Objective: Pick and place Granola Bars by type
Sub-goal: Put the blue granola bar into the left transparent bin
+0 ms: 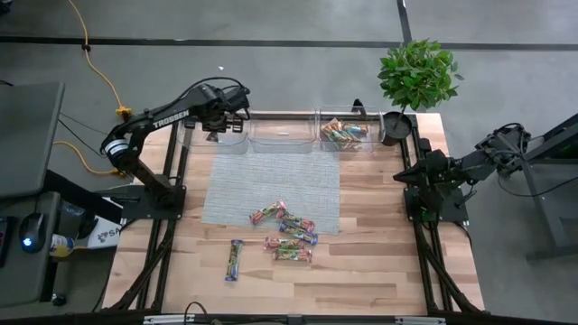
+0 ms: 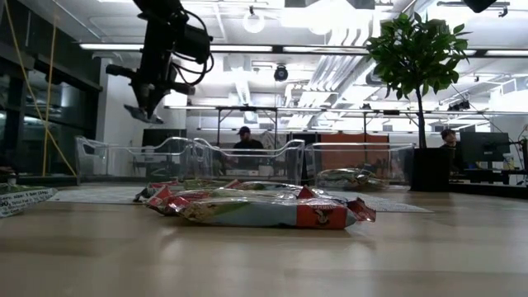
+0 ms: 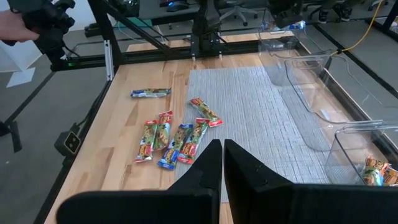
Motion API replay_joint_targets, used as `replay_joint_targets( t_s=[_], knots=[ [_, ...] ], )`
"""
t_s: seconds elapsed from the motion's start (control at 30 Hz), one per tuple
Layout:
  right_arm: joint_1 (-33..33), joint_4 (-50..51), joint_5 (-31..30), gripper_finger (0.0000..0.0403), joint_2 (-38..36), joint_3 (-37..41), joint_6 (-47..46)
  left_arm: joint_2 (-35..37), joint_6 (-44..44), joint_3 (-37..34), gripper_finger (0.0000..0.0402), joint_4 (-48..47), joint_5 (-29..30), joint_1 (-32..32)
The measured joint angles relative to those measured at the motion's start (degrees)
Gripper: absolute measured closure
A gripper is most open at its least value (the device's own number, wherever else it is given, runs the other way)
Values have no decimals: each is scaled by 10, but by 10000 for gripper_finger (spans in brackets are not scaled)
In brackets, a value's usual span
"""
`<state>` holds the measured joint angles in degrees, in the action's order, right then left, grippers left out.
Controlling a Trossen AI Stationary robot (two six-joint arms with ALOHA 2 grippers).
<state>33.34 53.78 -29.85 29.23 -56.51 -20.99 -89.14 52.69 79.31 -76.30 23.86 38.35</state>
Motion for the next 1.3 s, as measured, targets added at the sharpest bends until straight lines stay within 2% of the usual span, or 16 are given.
replay_joint_targets(
  t_s=[0.17,0.5,0.63,0.77,0.9,1.0,1.17,1.3],
  knots=[
    [0,0,1,403,0,0,0,-3,-23,0,360,17,-13,3],
    [0,0,0,403,0,0,0,-3,-30,0,243,30,13,15],
    [0,0,-2,403,0,0,-6,-3,-34,0,221,26,-23,22],
    [0,0,0,403,0,0,-10,6,-48,0,218,-7,-75,12],
    [0,0,0,403,0,0,-5,37,-66,0,218,3,-115,-35],
    [0,0,-1,403,0,0,3,63,-75,0,218,57,-148,-97],
    [0,3,2,403,0,0,7,64,-101,0,218,141,-188,-236],
    [0,3,2,403,0,0,15,25,-182,0,218,212,-187,-352]
  ],
)
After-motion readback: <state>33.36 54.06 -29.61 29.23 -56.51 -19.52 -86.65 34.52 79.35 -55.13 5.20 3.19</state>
